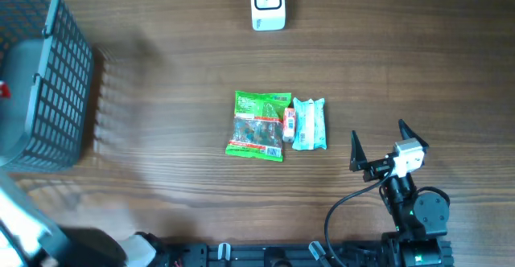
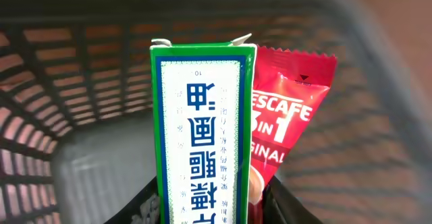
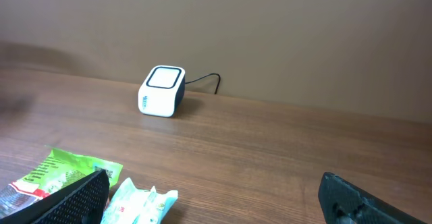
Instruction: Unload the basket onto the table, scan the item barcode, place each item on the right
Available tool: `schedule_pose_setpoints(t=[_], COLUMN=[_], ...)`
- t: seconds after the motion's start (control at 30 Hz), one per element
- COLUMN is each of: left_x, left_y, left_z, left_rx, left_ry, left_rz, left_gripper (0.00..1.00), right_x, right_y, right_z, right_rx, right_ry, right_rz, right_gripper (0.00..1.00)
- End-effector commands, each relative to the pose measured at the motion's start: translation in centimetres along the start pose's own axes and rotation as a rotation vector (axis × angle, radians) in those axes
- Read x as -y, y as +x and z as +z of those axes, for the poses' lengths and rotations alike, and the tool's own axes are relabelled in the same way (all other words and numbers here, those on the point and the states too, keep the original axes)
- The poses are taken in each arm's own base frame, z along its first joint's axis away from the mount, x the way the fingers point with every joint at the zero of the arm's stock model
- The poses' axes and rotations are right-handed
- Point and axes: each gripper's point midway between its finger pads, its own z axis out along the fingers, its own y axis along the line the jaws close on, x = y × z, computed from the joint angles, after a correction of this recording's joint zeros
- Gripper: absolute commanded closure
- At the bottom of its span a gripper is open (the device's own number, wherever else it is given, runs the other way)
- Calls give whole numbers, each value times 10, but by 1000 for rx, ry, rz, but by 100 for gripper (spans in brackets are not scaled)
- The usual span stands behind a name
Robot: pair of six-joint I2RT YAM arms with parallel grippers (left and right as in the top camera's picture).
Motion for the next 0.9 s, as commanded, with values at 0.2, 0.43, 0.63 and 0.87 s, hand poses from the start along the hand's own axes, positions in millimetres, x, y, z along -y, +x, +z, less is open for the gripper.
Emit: schedule_pose_setpoints(t=[0.2, 0.43, 0.63, 0.87], left_x=[113, 77, 68, 106], left_y=[165, 364, 417, 417], left_z=[-118, -63, -41, -36], left_rx=[-408, -778, -820, -764], left_ry=[299, 148, 154, 205], left_rz=[291, 647, 720, 582], left_gripper=[58, 58, 38, 34], right_x=[0, 0, 0, 0], right_y=[-1, -1, -1, -1], right_z=[0, 0, 0, 0], right_rx=[7, 7, 7, 7], right_ry=[2, 1, 2, 2], right_rz=[-14, -14, -14, -14], right_gripper=[0, 0, 0, 0])
